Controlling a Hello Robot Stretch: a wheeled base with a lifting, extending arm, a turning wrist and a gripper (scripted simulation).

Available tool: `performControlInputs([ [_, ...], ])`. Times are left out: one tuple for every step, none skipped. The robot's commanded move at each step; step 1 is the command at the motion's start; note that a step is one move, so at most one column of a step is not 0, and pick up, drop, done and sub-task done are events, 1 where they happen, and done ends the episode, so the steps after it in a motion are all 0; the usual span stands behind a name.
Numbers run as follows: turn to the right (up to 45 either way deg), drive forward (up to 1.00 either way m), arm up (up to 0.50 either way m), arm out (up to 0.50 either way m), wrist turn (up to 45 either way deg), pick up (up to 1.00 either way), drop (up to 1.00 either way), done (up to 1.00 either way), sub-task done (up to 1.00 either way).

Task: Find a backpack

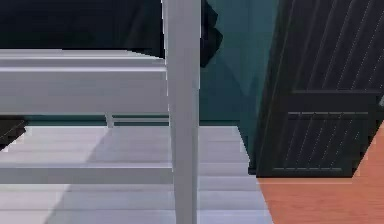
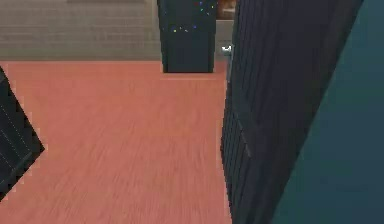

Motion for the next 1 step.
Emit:
performControlInputs([
  [45.0, 0.0, 0.0, 0.0, 0.0, 0.0, 0.0, 0.0, 0.0],
])
